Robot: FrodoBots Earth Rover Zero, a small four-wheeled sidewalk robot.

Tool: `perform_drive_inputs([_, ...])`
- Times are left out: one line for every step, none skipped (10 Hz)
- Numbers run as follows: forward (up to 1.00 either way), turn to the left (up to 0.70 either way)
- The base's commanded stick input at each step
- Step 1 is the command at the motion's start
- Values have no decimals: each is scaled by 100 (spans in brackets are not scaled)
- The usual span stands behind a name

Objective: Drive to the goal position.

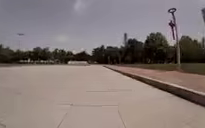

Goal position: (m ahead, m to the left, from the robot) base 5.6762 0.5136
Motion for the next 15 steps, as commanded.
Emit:
perform_drive_inputs([100, 0])
perform_drive_inputs([100, 0])
perform_drive_inputs([100, -1])
perform_drive_inputs([100, -4])
perform_drive_inputs([100, -11])
perform_drive_inputs([100, -5])
perform_drive_inputs([100, 0])
perform_drive_inputs([100, 0])
perform_drive_inputs([100, 0])
perform_drive_inputs([100, 0])
perform_drive_inputs([100, 0])
perform_drive_inputs([100, 0])
perform_drive_inputs([100, 0])
perform_drive_inputs([100, 0])
perform_drive_inputs([100, 0])
